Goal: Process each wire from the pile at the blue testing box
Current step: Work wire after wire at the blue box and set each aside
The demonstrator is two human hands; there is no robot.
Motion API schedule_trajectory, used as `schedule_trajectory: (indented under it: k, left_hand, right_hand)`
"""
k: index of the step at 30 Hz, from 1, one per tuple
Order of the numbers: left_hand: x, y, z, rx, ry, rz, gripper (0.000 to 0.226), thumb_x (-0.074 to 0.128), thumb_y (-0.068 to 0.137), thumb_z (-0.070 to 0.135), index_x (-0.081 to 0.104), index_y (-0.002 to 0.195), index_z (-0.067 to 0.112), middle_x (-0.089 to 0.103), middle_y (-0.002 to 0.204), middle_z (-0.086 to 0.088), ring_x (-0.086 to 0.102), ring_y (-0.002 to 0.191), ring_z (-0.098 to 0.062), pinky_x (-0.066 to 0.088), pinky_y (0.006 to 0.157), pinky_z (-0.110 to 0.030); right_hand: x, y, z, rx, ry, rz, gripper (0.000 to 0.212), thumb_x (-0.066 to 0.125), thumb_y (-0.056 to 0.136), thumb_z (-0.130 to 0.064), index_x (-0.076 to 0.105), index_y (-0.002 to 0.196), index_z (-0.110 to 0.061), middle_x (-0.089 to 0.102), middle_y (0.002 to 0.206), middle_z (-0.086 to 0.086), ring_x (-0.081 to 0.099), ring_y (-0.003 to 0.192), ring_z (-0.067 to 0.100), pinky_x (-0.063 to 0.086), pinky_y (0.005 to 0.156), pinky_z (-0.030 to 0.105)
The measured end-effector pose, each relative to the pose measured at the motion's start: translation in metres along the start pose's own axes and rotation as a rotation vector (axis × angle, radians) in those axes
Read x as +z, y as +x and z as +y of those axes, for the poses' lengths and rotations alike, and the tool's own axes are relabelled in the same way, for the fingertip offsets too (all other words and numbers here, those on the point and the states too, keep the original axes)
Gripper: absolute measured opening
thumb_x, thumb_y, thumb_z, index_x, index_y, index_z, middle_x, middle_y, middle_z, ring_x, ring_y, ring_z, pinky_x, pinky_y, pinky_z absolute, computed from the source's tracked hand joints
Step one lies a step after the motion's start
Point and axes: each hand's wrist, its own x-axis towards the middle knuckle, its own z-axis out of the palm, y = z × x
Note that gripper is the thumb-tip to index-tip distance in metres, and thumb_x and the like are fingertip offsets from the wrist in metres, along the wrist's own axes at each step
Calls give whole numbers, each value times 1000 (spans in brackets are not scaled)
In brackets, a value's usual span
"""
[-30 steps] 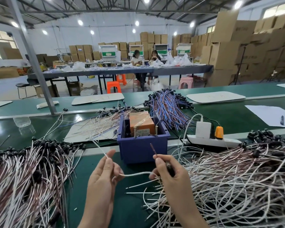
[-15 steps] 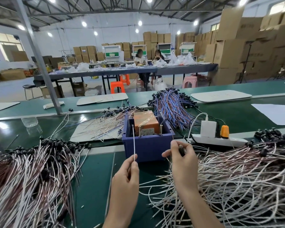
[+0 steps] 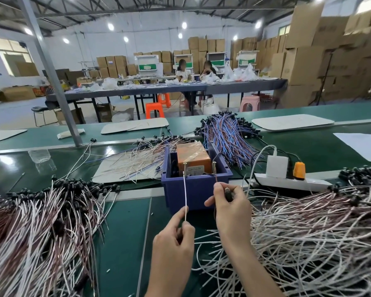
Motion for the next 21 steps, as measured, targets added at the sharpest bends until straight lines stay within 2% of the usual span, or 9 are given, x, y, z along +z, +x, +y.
schedule_trajectory:
  k: [8,11,15,19,21]
  left_hand:
    - [2,3,-4,7,-21,-22,39,53,100,15,58,135,31,35,49,11,31,44,-5,28,45,-13]
    - [3,3,-5,17,-26,-29,39,53,101,14,57,133,35,37,50,11,32,45,-4,29,45,-14]
    - [4,5,-6,34,-45,-39,40,52,101,15,55,123,47,40,52,11,32,45,-4,29,45,-14]
    - [4,5,-5,45,-63,-58,41,53,101,15,53,121,50,44,55,9,34,46,-4,31,46,-16]
    - [3,5,-6,55,-61,-69,40,52,101,15,52,123,49,44,55,10,35,47,-4,32,47,-16]
  right_hand:
    - [3,6,0,11,22,7,12,57,102,-37,61,95,-28,74,68,-11,57,50,3,46,60,30]
    - [4,5,-1,8,29,2,12,57,101,-38,61,95,-28,74,68,-10,60,53,3,48,63,33]
    - [6,6,-1,3,35,-1,11,59,101,-36,61,95,-27,74,67,-8,55,47,2,45,59,33]
    - [5,6,-1,9,44,1,11,59,101,-35,63,95,-26,74,67,-8,56,49,2,44,60,31]
    - [4,7,0,-9,1,-6,17,58,101,-37,66,93,-24,73,66,-12,56,49,2,41,59,25]
